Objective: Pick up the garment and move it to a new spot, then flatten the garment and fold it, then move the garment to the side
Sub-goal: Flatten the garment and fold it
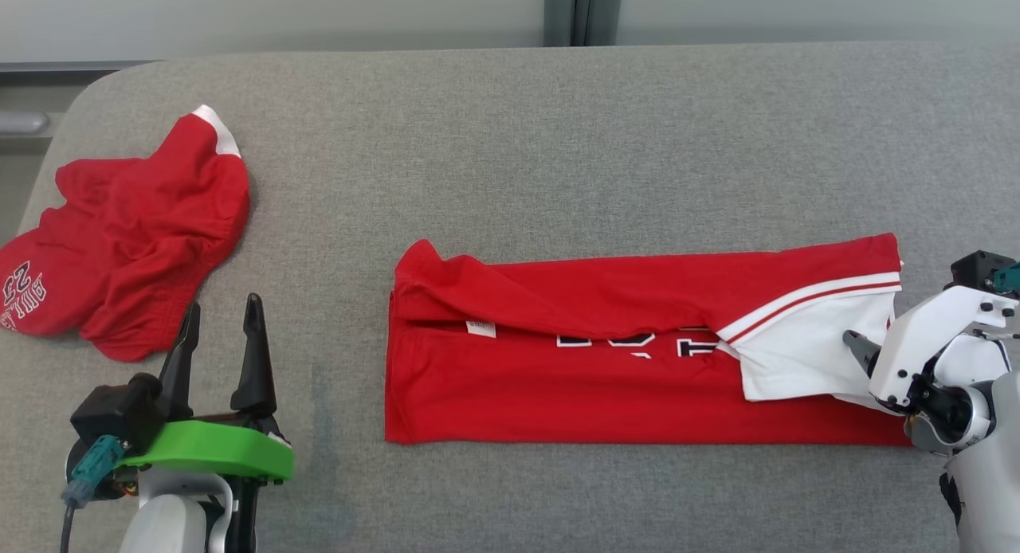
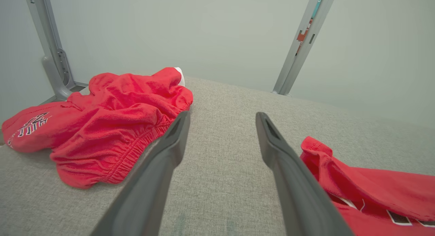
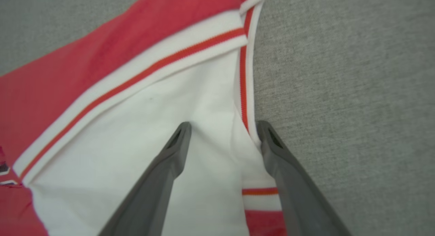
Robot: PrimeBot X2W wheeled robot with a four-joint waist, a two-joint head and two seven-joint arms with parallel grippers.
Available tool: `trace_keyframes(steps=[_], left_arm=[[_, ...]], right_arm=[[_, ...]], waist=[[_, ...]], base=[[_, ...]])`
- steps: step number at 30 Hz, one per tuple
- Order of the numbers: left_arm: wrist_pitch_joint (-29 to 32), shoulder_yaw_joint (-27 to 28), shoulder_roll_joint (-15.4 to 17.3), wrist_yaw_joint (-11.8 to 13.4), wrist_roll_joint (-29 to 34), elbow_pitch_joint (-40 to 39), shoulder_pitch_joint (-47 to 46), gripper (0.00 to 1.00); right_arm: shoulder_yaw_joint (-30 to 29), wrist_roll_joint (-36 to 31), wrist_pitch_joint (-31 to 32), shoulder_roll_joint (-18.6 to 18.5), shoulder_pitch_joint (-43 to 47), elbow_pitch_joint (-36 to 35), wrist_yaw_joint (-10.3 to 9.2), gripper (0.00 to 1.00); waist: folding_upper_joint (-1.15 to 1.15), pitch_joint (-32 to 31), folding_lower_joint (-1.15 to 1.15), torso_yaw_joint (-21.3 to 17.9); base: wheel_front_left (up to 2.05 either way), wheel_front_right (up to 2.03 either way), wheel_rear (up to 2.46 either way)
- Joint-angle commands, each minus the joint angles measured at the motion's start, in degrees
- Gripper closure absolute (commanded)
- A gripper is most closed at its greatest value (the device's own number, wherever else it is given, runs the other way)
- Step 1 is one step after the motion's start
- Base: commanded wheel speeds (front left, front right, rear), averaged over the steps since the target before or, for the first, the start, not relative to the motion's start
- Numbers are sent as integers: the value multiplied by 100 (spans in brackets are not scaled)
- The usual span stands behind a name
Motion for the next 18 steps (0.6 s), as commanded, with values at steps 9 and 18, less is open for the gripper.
trace_keyframes(steps=[9,18], left_arm=[[-16,-74,55,-77,-52,140,-302,0],[-15,-115,133,-96,-76,191,-383,0]], right_arm=[[77,54,-352,-261,-194,461,-10,100],[-619,-252,-956,-711,-329,457,-9,100]], waist=[[0,49,0,-59],[0,4,0,-216]], base=[[0,0,0],[0,0,0]])
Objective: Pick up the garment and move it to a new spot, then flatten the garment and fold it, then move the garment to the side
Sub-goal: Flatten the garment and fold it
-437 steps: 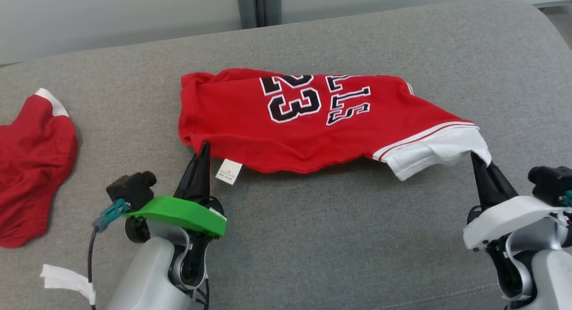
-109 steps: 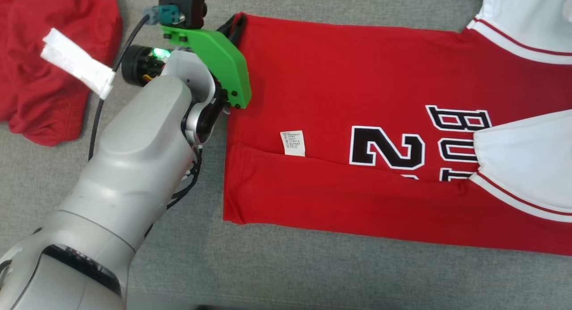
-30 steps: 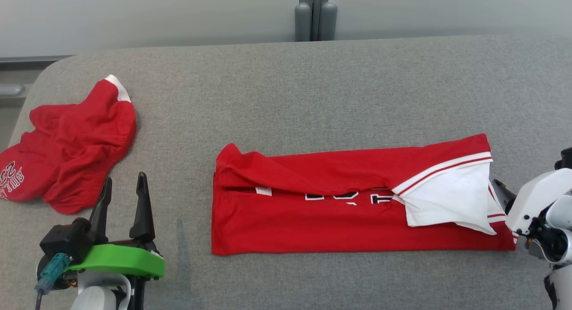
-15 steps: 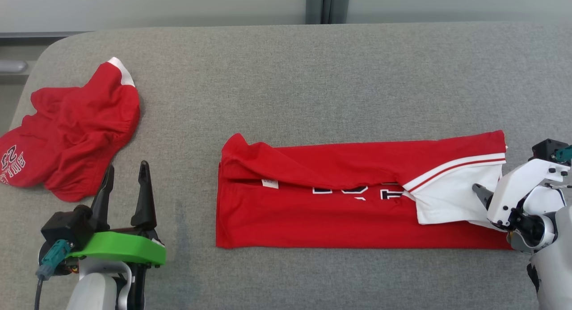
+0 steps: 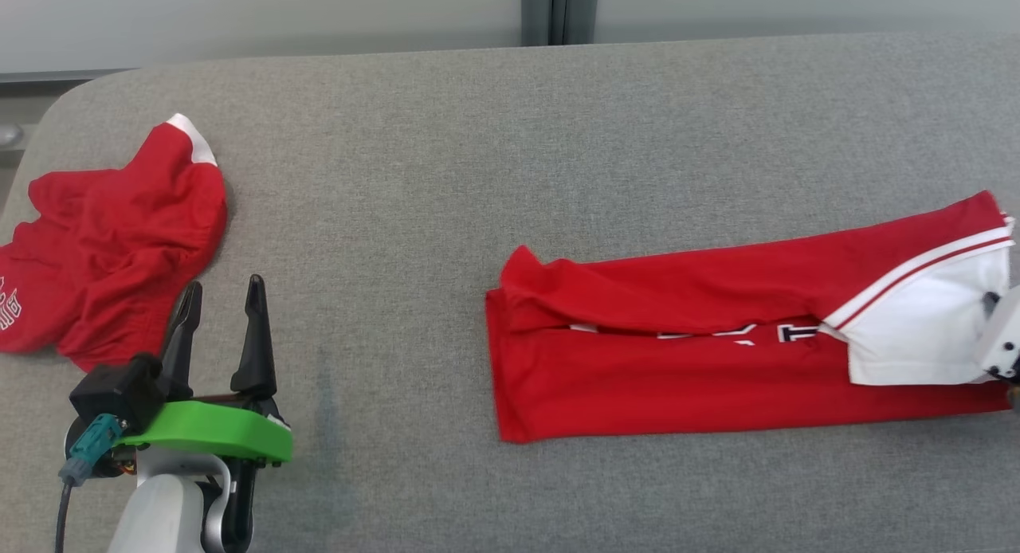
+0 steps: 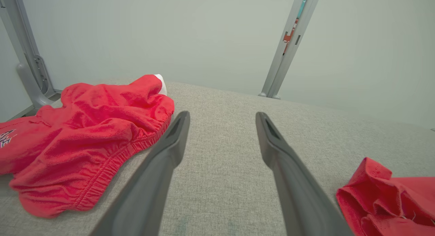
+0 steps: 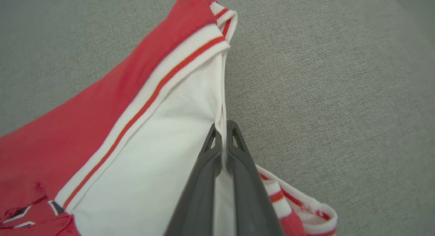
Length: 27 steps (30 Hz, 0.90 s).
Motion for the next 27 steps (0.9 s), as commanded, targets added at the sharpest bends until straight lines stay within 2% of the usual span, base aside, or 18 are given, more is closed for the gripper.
trace_keyframes(steps=[1,5,9,13,20,23,27], left_arm=[[-16,-11,47,-23,-17,-5,-98,0],[-16,-43,28,-24,-7,-14,-98,0],[-16,-73,-1,-28,-11,8,-47,0],[-16,-106,-33,-31,-24,44,37,0],[-16,-170,-50,-29,-57,111,116,0],[-16,-195,-51,-28,-82,128,116,0],[-16,-238,-41,-32,-105,137,75,0]], right_arm=[[-132,-105,-66,-116,-11,-54,-14,100],[-416,-374,-88,-362,81,-230,-14,100],[-345,-552,-13,-330,213,-593,-13,100],[57,-482,128,-13,513,-1289,-13,100],[1282,-325,364,732,1035,-2593,-10,100],[1746,-275,294,1033,1031,-2738,-11,100],[2322,-236,229,1330,843,-2499,-11,100]], waist=[[0,-21,0,-35],[0,-54,0,-92],[0,-127,0,-119],[0,-216,0,-112],[0,-313,0,-40],[0,-311,0,7],[0,-263,0,108]], base=[[0,0,0],[0,0,0],[0,0,0],[0,0,0],[0,0,0],[0,0,0],[0,0,0]])
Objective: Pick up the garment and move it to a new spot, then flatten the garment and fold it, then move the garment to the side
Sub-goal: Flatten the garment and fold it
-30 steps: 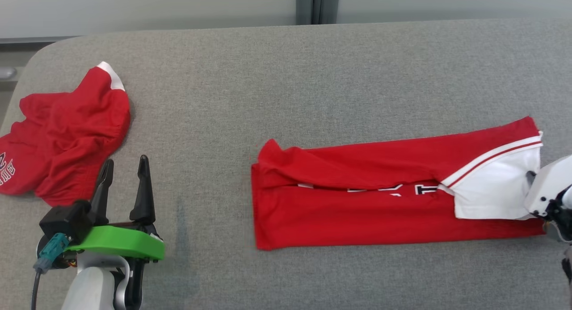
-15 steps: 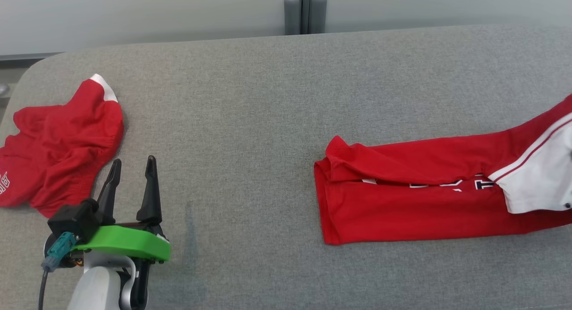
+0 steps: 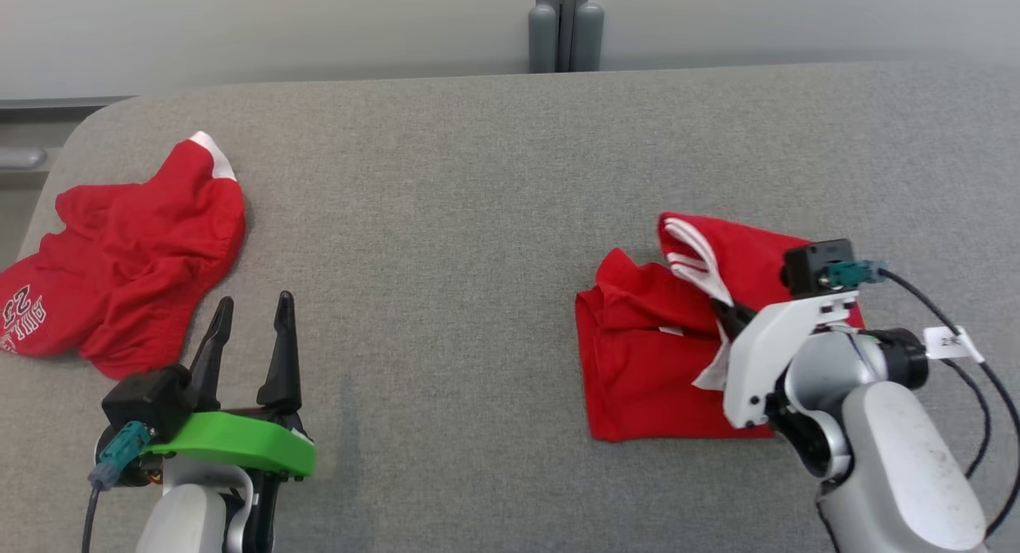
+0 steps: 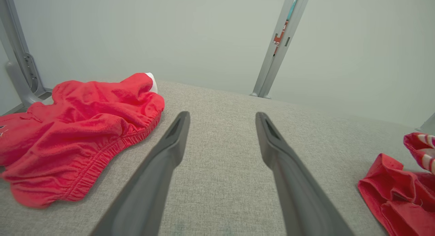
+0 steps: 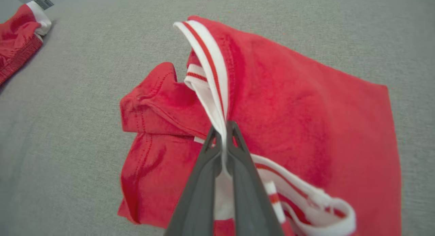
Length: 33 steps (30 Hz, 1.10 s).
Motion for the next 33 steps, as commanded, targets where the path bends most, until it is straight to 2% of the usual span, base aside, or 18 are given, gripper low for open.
trace_keyframes(steps=[1,8,16,17,18,21,24,26,29,33], left_arm=[[-15,6,45,-9,-39,25,-35,0],[-15,-76,-12,-15,-61,68,-187,0],[-15,-38,-65,-18,-60,44,-121,0],[-15,-33,-67,-18,-55,45,-112,0],[-15,-30,-71,-18,-52,48,-106,0],[-15,-17,-74,-18,-46,61,-107,0],[-15,15,-64,-19,-25,45,-78,0],[-16,37,-59,-18,-14,28,-46,0],[-15,55,-68,-16,4,12,-38,0],[-15,69,-87,-17,26,13,3,0]], right_arm=[[131,47,-50,60,-131,142,-5,100],[394,127,-302,229,-512,888,-5,100],[841,672,-520,226,-668,1413,-3,100],[868,704,-527,228,-652,1457,-3,56],[879,815,-593,228,-632,1464,-3,0],[1105,1479,-660,242,-529,1297,-3,0],[1439,2253,-667,230,-453,797,-3,0],[1545,2533,-717,221,-403,400,-3,0],[1434,2510,-834,224,-292,-102,-3,0],[1003,2083,-1147,217,-89,-718,-3,0]], waist=[[0,44,0,73],[0,128,0,317],[0,162,0,456],[0,161,0,461],[0,159,0,464],[0,138,0,453],[0,103,0,385],[0,86,0,325],[0,64,0,254],[0,-13,0,177]], base=[[0,0,0],[0,0,0],[0,0,0],[0,0,0],[0,0,0],[0,0,0],[0,0,0],[0,0,0],[0,0,0],[0,0,0]])
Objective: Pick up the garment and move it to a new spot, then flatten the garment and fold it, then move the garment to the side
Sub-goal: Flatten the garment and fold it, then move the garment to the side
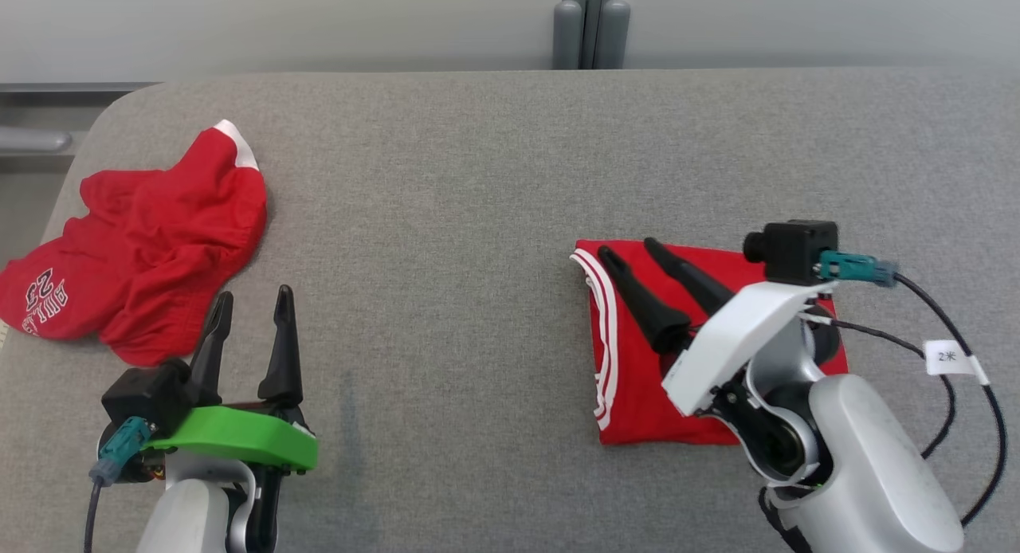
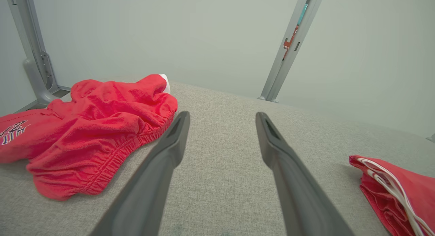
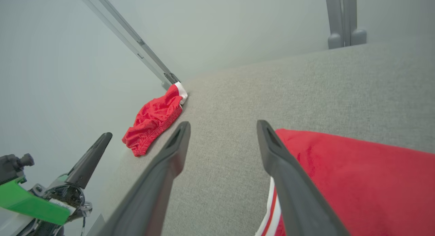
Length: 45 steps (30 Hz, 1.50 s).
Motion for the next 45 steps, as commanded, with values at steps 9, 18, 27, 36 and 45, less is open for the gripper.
trace_keyframes(steps=[9,18,27,36,45], left_arm=[[-17,50,-98,-16,77,-28,237,0],[-17,82,-42,-17,158,51,376,0],[-17,113,-51,-16,190,135,513,0],[-17,151,-81,-15,241,151,598,0],[-17,171,-97,-15,258,118,613,0]], right_arm=[[-1008,-1823,-1498,-583,884,-336,0,0],[-1454,-2565,-2545,-758,1223,600,-1,0],[-1419,-2534,-2759,-848,1145,1113,-1,0],[-1275,-2441,-2720,-944,1052,1145,-1,0],[-1224,-2395,-2653,-916,1003,1170,-1,0]], waist=[[0,-332,0,-196],[0,-568,0,-402],[0,-712,0,-539],[0,-757,0,-554],[0,-724,0,-508]], base=[[0,0,0],[0,0,0],[0,0,0],[0,0,0],[0,0,0]])
